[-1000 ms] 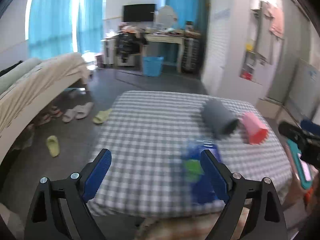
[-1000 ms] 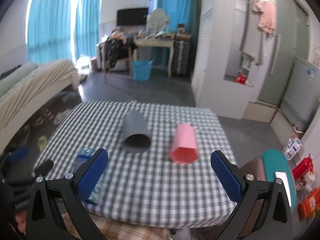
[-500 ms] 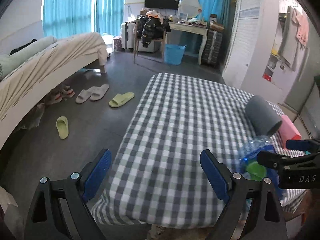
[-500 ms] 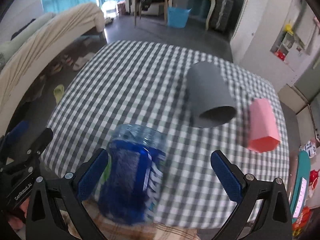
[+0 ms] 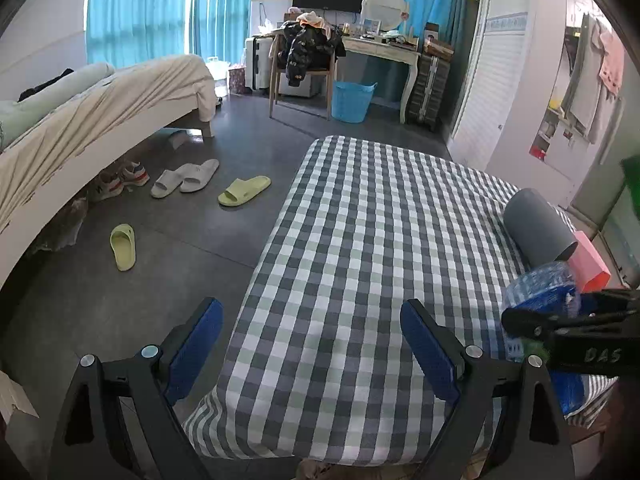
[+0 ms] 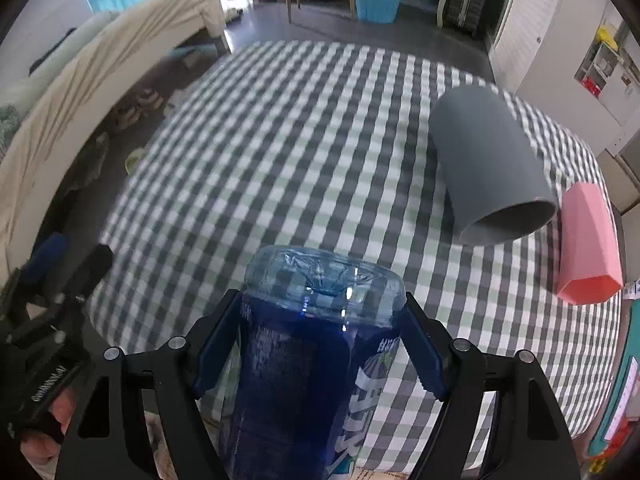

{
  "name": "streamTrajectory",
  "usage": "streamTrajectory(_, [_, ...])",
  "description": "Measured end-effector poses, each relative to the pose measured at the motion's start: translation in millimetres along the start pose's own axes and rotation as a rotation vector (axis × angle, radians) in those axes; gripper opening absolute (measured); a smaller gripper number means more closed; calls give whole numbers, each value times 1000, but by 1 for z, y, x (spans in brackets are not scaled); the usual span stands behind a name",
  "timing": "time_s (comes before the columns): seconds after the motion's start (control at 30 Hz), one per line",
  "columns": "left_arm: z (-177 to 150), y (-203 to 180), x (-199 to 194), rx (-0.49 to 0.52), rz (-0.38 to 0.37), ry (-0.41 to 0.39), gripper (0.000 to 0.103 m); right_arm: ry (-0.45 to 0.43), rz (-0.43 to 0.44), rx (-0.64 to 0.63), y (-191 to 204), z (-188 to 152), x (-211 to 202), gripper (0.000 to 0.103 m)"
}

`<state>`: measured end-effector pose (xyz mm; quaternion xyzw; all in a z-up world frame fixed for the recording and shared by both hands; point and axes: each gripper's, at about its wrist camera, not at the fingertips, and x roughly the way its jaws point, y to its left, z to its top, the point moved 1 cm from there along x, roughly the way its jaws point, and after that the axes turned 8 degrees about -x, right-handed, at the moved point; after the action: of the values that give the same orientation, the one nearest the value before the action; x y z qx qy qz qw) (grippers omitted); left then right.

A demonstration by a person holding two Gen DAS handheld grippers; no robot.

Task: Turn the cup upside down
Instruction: 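Rotate the held blue cup with the right tool to stand it on its end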

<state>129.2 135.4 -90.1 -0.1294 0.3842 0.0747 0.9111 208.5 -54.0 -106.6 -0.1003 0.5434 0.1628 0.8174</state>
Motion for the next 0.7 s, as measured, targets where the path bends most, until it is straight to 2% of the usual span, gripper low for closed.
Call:
streamTrajectory(0.1, [0,-1,-2,-6,-2,-4,93,-75,-5,-17,3,3,-23,76])
streamTrajectory(0.17, [-1,-1,-4,-11,-9,-2,93,-166,-36,-44,8,4,-41,76])
streamTrajectory(0.27, [-2,-3,-9,-7,-16,-5,93,-295,-175,-128,20,1,-66,75])
streamTrajectory(0.3, [-2,-3,-10,-5,-14,-6,93,-319,-187,-146,24,-1,-69,75])
streamTrajectory(0.37, [-4,-4,-13,-6,-16,-7,93,-343,-166,-139,25,-5,-72,74])
streamTrajectory(0.57, [-6,-6,-16,1,-4,-7,93,-312,-152,-131,19,-25,-54,74])
streamTrajectory(0.7, [-7,-11,-15,-2,-1,0,93,-340,-132,-130,13,-38,-62,74])
